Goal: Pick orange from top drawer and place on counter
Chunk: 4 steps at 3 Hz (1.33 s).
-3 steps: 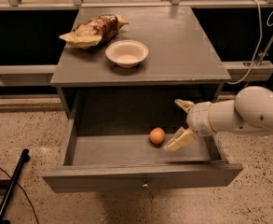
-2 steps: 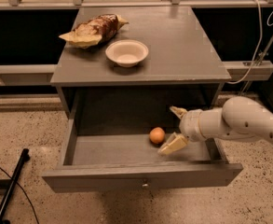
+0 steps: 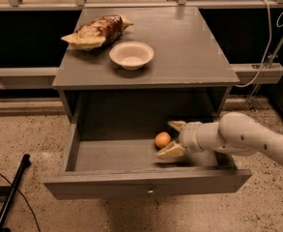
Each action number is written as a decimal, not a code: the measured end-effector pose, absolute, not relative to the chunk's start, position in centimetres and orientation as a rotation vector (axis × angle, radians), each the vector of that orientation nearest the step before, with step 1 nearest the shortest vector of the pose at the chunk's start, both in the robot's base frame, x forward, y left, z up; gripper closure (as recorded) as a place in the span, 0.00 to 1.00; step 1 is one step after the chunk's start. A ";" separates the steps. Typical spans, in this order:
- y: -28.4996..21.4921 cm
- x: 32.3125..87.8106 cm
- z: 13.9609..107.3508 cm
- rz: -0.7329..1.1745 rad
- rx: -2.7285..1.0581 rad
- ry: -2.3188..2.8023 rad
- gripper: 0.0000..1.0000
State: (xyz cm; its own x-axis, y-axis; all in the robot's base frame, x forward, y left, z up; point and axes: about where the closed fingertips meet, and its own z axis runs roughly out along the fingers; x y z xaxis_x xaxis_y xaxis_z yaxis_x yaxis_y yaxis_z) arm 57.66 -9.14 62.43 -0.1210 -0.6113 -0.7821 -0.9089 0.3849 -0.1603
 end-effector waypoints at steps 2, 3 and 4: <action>-8.9 58.2 61.0 0.475 -1.267 1.840 0.50; -9.1 58.2 61.1 0.487 -1.244 1.832 0.73; -9.3 58.2 64.2 0.525 -1.228 1.747 0.96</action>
Offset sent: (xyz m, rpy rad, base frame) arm 0.0077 -0.0023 -0.0191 0.0448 0.0051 -0.0597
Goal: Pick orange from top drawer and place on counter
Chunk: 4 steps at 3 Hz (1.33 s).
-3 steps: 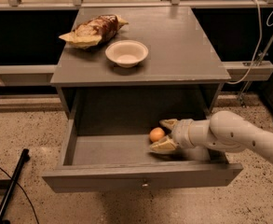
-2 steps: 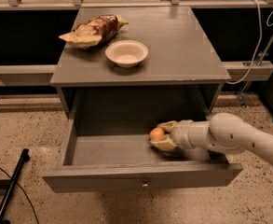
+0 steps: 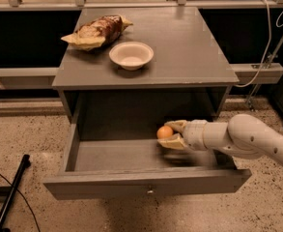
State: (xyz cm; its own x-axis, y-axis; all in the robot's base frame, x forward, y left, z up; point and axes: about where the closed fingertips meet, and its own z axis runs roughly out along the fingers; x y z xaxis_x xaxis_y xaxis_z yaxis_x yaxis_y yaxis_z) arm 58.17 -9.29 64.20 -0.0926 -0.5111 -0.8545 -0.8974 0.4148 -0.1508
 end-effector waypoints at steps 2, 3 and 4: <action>-11.1 55.7 81.3 0.524 -1.382 1.436 1.00; -12.1 55.7 88.8 0.464 -1.461 1.361 1.00; -13.3 59.6 91.4 0.434 -1.388 1.428 1.00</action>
Offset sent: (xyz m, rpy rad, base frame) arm -0.0446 -0.0328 0.2456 0.0593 -0.3037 0.2864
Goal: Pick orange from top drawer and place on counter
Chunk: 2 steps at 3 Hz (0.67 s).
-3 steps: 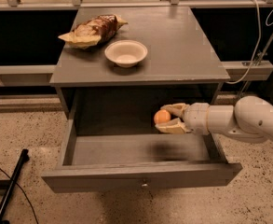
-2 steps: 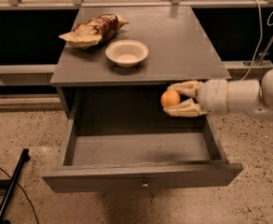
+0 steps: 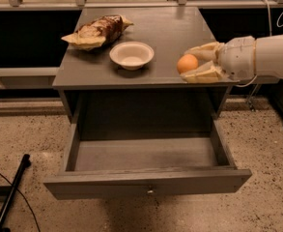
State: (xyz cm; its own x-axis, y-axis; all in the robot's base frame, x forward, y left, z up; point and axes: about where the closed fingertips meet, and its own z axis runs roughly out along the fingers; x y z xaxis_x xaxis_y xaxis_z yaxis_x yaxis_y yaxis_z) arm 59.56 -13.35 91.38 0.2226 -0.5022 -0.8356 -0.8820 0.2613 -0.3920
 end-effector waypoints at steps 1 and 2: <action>-13.7 65.4 91.0 0.444 -1.280 1.531 1.00; -13.5 69.4 89.6 0.512 -1.203 1.614 1.00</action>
Offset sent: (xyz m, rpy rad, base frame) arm 0.1454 -0.0043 -0.0344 0.1274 0.2735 -0.2022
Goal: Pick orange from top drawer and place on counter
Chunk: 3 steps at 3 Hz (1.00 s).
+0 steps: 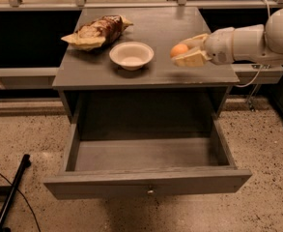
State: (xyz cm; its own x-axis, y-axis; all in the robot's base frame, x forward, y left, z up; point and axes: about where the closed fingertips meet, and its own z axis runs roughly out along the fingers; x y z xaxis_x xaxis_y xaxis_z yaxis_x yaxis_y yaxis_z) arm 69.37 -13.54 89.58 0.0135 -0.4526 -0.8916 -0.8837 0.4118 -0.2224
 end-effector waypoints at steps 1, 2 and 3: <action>-14.2 71.2 87.9 0.554 -1.135 1.682 1.00; -14.7 72.1 86.2 0.588 -1.093 1.730 1.00; -14.8 72.6 85.0 0.606 -1.084 1.758 0.82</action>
Offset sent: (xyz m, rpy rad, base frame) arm 0.0373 -0.0250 -0.0546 0.0698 0.1846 -0.1094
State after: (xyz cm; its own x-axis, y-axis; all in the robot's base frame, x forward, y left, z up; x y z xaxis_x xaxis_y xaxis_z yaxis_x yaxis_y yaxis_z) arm 72.56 -14.82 84.99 -0.1568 -0.4019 -0.9022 -0.8726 0.4842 -0.0640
